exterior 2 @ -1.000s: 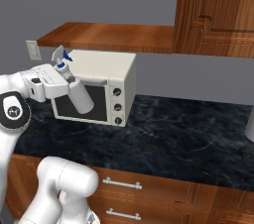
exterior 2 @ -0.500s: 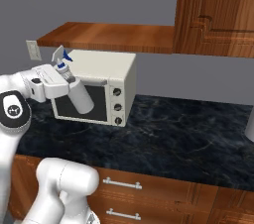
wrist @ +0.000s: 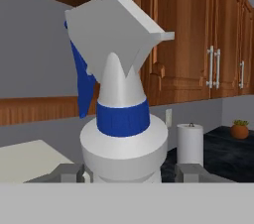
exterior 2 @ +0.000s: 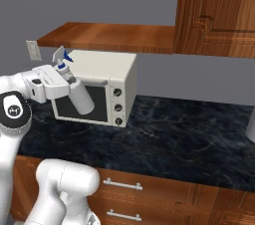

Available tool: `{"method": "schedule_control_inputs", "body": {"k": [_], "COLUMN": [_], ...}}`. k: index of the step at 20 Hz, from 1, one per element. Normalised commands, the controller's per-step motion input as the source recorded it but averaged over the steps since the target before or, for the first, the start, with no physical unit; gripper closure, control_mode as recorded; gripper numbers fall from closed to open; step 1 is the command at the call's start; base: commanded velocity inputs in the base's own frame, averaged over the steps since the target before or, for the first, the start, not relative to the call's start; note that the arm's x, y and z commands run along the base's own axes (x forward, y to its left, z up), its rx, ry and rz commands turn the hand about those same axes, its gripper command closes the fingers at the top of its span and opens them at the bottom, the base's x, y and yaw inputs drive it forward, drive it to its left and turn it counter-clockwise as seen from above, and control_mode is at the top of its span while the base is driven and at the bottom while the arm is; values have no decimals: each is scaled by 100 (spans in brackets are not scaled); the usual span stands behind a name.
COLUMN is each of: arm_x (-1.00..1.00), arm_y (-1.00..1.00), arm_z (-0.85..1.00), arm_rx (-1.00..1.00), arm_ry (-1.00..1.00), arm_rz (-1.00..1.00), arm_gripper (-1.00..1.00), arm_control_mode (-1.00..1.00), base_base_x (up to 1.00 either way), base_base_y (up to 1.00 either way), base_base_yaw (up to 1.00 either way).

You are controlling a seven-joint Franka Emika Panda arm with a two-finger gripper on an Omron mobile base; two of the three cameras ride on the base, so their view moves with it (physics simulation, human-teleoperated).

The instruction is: Open the cabinet. Pick the spray and place it next to the sink. Then close the cabinet.

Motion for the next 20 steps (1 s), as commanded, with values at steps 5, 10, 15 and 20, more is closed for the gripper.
{"method": "schedule_control_inputs", "body": {"k": [5, 10, 15, 20], "arm_x": [0, 0, 0, 0], "arm_y": [0, 0, 0, 0], "arm_z": [0, 0, 0, 0], "arm_rx": [0, 0, 0, 0], "arm_ry": [0, 0, 0, 0], "arm_rz": [0, 0, 0, 0], "arm_gripper": [100, 100, 100, 100], "arm_control_mode": [100, 100, 100, 100], "base_base_x": [0, -9, -52, -51], "base_base_y": [0, 0, -3, -7], "base_base_yaw": [0, 0, 0, -9]}}
